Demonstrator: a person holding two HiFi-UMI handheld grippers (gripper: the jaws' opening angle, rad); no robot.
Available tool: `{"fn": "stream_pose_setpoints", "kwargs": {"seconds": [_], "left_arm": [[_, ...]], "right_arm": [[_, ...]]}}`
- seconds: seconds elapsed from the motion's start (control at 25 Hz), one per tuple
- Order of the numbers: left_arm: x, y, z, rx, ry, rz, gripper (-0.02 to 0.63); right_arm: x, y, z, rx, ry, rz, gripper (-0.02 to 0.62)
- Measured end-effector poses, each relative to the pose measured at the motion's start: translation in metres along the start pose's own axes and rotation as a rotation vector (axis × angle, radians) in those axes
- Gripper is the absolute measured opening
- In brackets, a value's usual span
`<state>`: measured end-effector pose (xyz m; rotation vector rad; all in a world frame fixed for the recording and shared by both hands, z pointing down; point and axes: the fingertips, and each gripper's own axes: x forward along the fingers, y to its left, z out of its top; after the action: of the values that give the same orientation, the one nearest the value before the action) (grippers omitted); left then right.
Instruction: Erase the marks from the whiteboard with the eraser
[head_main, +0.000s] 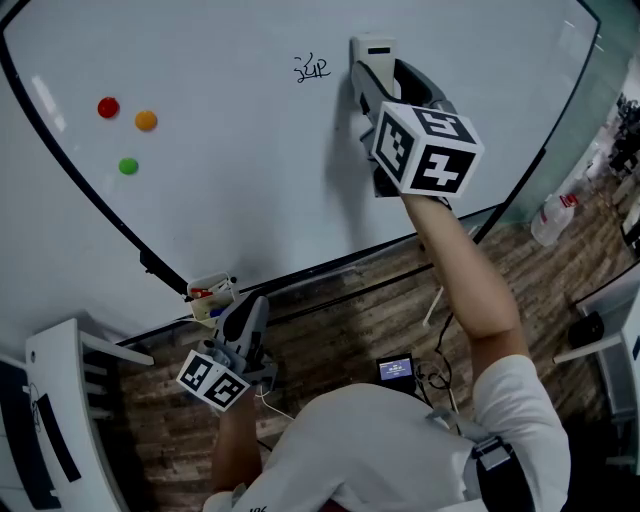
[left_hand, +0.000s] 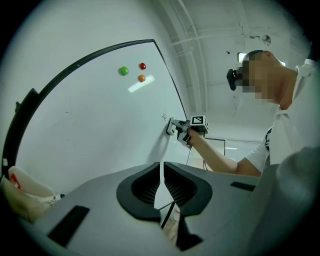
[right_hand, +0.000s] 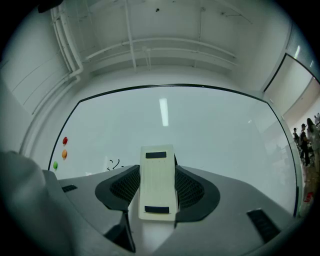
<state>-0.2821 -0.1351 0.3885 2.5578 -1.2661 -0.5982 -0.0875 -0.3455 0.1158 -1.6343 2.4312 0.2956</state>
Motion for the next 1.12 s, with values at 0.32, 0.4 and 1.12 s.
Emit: {"fn": "stream_pose_setpoints", "kwargs": {"seconds": [0.32, 0.4, 1.12], "left_arm": [[0.0, -0.001, 0.0, -0.001, -0.001, -0.007, 0.014], [0.0, -0.002, 0.001, -0.001, -0.001, -0.007, 0.015], [-0.026, -0.006, 0.002, 0.004, -0.007, 0.037, 0.015]], "right_arm": [[0.001, 0.014, -0.002, 0.0, 0.002, 0.02, 0.239], [0.001, 0.016, -0.002, 0.001, 0.003, 0.024, 0.239], [0.003, 0.067, -0.007, -0.025, 0.022, 0.098, 0.239]]}}
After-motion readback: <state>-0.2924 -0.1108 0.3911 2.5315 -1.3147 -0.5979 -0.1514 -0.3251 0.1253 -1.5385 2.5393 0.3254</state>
